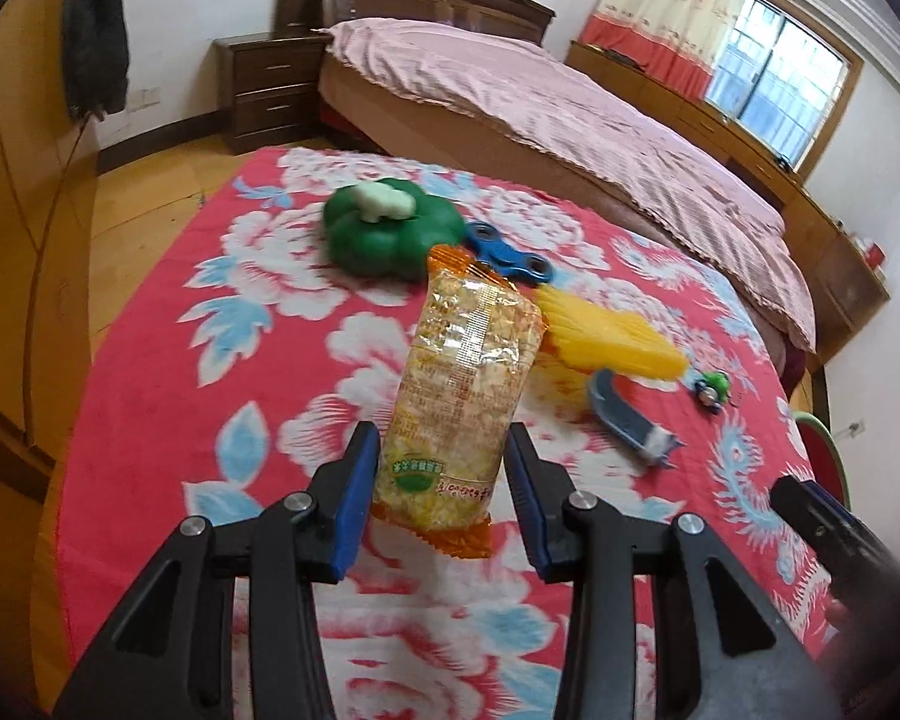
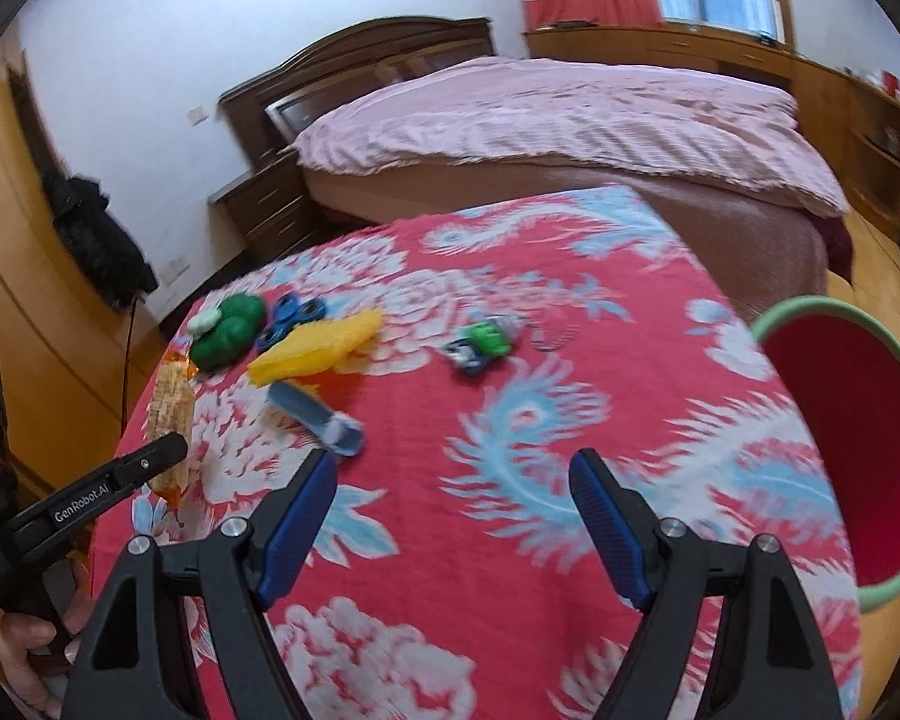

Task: Collect trash
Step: 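Grasp the clear rice-cracker snack bag with the left gripper, then lift the snack bag with the left gripper while the right gripper grasps the blue plastic piece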

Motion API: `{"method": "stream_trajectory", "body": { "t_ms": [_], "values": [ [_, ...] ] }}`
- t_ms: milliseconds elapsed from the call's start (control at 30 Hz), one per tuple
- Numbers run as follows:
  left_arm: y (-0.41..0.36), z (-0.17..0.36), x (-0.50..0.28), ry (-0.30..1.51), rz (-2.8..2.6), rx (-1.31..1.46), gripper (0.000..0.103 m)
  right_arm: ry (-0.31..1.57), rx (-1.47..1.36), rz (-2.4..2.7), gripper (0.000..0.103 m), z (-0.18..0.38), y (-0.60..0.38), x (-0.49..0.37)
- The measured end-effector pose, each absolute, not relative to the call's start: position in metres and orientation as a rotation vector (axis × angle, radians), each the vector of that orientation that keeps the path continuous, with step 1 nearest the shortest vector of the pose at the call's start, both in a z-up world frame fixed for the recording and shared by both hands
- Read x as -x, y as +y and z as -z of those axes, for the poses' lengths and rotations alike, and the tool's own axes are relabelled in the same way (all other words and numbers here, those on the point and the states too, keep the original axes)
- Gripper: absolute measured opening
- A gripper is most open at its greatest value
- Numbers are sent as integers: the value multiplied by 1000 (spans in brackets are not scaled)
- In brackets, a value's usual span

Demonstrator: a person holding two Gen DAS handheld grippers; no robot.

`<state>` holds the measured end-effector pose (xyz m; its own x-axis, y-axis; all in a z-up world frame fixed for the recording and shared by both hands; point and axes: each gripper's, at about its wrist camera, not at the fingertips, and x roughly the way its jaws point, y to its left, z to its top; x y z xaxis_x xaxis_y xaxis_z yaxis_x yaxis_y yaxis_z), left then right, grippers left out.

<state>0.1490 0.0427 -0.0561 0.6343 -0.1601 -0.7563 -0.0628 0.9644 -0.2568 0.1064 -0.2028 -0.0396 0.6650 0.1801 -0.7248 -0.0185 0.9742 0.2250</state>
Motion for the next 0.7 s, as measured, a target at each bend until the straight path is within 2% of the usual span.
{"method": "stream_trajectory", "body": {
  "t_ms": [200,300,567,633,700],
  "values": [
    [59,62,-148,884,37,301,43,887,-155,-168,81,55,-171,-130],
    [63,65,-148,887,36,314,43,902,-129,-187,73,62,-158,-141],
    [69,71,-150,897,41,331,43,925,-89,-210,63,76,-138,-160],
    [69,72,-150,899,45,335,43,917,-62,-202,58,76,-135,-161],
    [68,73,-150,900,48,336,43,911,-42,-197,44,76,-133,-160]
  ]
}}
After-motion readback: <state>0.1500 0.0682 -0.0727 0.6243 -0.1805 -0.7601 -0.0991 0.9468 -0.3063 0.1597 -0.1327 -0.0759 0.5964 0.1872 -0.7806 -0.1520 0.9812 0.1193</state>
